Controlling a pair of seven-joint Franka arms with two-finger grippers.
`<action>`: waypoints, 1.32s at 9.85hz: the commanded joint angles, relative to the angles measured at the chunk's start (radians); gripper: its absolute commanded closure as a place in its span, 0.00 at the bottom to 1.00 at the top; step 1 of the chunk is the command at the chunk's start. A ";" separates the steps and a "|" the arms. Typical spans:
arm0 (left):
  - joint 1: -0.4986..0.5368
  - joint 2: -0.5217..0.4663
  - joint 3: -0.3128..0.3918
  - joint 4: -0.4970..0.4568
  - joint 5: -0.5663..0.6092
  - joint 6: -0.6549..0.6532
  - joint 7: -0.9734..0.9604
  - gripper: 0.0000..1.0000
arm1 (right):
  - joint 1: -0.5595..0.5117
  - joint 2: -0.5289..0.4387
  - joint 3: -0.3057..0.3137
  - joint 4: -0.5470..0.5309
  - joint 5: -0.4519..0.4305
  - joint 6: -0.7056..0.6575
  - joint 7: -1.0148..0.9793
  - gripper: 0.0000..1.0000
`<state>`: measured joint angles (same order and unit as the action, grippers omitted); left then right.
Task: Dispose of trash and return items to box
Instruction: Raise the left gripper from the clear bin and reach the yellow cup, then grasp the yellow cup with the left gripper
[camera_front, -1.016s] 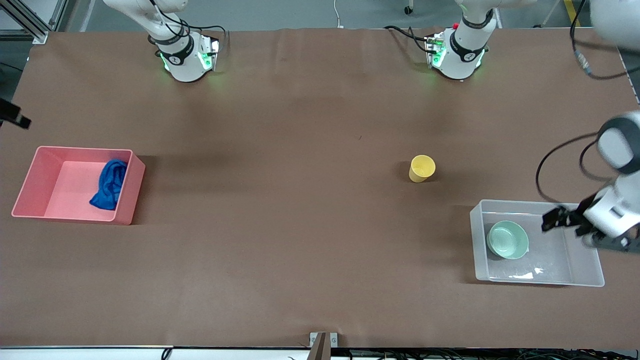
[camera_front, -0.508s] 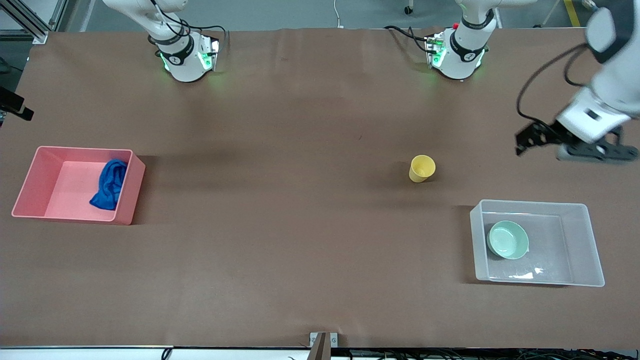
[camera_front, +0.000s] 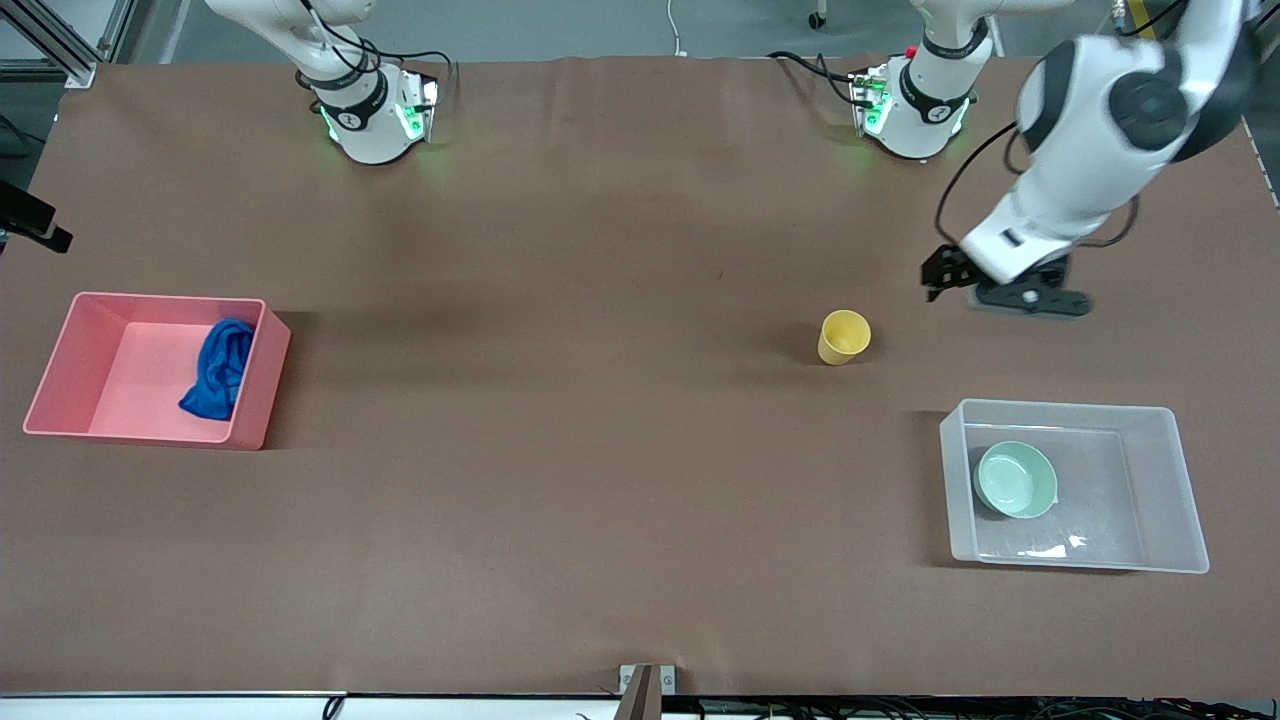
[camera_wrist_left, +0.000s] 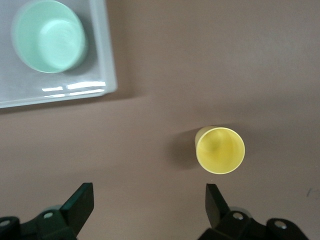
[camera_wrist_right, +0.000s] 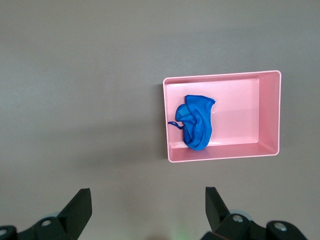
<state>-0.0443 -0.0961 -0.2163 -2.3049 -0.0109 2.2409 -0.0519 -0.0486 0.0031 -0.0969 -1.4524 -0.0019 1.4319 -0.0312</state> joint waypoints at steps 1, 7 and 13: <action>-0.003 0.145 -0.053 -0.047 0.012 0.145 -0.039 0.01 | -0.014 -0.018 0.019 -0.008 -0.015 0.005 0.004 0.00; -0.002 0.403 -0.095 -0.047 0.046 0.339 -0.077 0.11 | -0.014 -0.018 0.017 -0.008 -0.015 0.004 -0.006 0.00; 0.009 0.392 -0.092 -0.039 0.069 0.335 -0.077 1.00 | -0.016 -0.018 0.017 -0.008 -0.015 0.001 -0.009 0.00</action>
<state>-0.0424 0.2881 -0.3091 -2.3401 0.0281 2.5621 -0.1120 -0.0522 0.0021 -0.0927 -1.4501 -0.0034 1.4345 -0.0327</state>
